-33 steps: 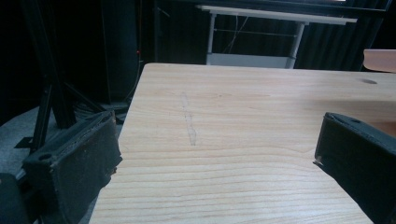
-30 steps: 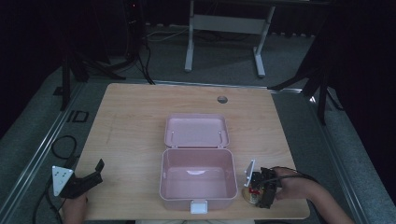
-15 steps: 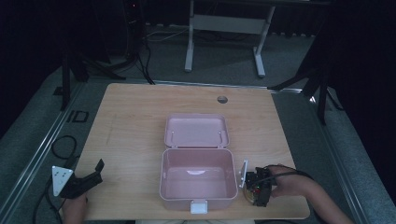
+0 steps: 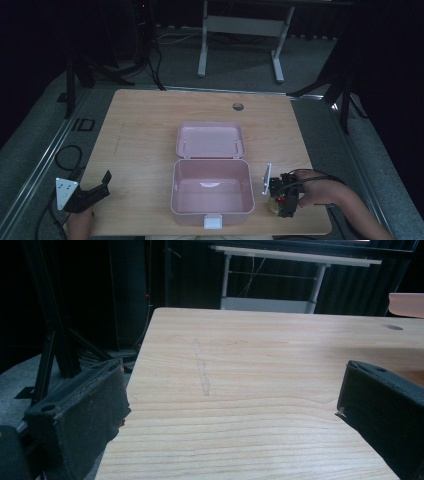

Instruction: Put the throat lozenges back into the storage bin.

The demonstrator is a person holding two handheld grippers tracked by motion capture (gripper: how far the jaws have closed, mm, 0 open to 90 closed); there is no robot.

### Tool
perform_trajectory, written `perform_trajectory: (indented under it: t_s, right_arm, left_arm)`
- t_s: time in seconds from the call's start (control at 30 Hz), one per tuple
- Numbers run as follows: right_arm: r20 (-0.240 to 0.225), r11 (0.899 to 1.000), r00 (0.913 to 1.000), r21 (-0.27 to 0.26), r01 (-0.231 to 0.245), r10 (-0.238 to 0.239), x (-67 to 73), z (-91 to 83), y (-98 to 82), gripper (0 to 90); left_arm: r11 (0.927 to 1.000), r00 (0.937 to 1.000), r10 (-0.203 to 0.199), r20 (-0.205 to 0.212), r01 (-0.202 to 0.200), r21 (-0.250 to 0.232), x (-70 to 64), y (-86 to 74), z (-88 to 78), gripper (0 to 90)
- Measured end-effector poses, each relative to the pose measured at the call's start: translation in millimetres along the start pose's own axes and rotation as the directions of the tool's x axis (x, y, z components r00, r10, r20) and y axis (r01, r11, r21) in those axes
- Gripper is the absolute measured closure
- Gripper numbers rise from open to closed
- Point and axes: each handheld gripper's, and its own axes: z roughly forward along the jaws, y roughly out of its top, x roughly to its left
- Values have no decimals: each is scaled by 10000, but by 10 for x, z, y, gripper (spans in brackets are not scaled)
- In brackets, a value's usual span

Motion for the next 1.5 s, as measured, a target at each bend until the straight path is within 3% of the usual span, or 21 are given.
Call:
perform_trajectory:
  t_s: [0.3,0.47,0.67,0.9,1.13,1.5]
  right_arm:
    - [137,9999,9998,-133,-104,106,-7,-328,42,200]
    - [271,9997,9996,-194,-112,118,2,-637,105,200]
    - [333,9995,9994,-319,85,-74,29,-860,211,201]
    - [203,9967,9972,-377,726,-718,95,-940,455,201]
    - [115,9884,9894,-442,1451,-1447,151,-947,818,201]
    - [158,9772,9791,-604,2034,-2029,160,-923,1123,201]
  left_arm:
    - [10000,10000,-12,19,12,27,0,1,1,3]
    - [10000,10000,16,12,-16,33,-3,1,1,3]
    - [10000,10000,5,20,-5,27,0,1,2,4]
    - [10000,10000,-31,22,31,16,1,1,0,3]
    - [10000,10000,-52,53,52,24,4,1,-1,4]
    - [10000,9999,-70,79,70,17,7,1,-1,3]
